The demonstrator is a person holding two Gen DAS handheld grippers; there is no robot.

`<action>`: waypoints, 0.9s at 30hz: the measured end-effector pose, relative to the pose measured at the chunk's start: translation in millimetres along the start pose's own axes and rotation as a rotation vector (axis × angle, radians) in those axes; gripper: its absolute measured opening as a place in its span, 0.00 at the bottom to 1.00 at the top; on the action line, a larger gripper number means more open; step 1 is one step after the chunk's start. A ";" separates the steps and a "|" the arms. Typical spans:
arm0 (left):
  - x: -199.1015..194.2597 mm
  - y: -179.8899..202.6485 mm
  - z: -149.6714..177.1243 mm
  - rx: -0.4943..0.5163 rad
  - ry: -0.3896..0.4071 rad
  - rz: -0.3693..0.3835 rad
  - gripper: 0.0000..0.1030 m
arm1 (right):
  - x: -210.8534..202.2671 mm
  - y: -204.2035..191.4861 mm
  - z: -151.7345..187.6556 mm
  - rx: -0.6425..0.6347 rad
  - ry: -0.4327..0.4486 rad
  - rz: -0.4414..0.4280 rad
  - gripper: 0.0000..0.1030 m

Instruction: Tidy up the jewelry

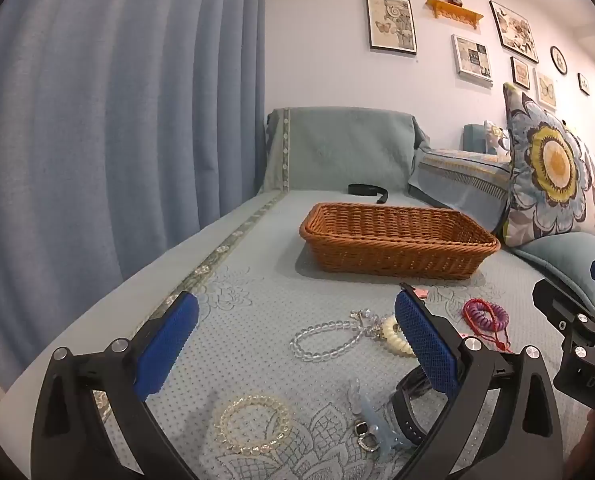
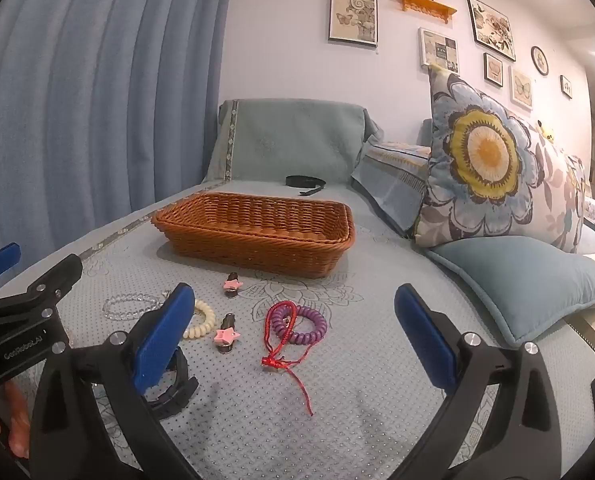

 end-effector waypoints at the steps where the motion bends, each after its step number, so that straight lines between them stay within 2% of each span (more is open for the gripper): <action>1: 1.9 1.7 1.3 -0.001 0.000 0.001 0.93 | 0.1 -0.4 0.0 0.000 -0.001 0.001 0.93; 27: 1.3 1.4 0.9 -0.001 0.002 0.001 0.93 | 0.3 -0.3 0.3 0.002 -0.002 -0.001 0.93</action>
Point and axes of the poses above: each gripper's, at about its wrist camera, not at the fingertips, and x roughly the way its jaws point, y to its right, z to its underside, the point moved 9 cm from there along x, roughly the way its jaws point, and after that the axes turned 1 degree about y, right-handed, at the moved point
